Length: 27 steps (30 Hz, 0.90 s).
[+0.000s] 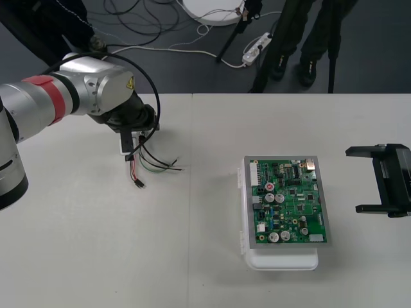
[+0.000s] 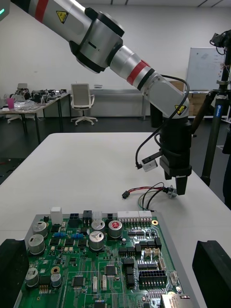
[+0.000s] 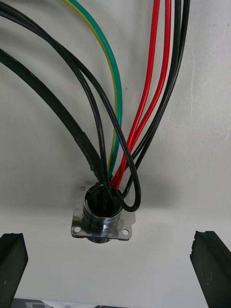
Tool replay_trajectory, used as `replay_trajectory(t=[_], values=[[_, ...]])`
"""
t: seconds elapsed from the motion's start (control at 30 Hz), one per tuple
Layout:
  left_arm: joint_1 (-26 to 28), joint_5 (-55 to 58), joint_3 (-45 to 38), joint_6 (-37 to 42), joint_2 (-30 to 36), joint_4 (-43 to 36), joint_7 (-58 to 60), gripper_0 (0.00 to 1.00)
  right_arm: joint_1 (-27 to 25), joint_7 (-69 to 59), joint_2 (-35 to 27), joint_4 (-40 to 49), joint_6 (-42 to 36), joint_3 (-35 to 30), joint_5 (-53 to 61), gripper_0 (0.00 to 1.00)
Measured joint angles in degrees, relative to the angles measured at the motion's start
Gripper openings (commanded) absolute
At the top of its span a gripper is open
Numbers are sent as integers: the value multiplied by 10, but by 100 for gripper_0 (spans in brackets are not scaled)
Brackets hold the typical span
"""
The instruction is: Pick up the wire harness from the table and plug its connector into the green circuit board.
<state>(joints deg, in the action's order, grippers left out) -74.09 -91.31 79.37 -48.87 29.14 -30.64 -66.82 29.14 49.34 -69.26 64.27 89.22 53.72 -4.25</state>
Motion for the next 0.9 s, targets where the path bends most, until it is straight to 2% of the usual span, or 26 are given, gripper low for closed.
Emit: replay_trajectory(t=[0.9], values=[[12, -22, 0, 20, -11, 0, 0, 100, 1, 0, 0, -1, 0, 0, 1, 100]])
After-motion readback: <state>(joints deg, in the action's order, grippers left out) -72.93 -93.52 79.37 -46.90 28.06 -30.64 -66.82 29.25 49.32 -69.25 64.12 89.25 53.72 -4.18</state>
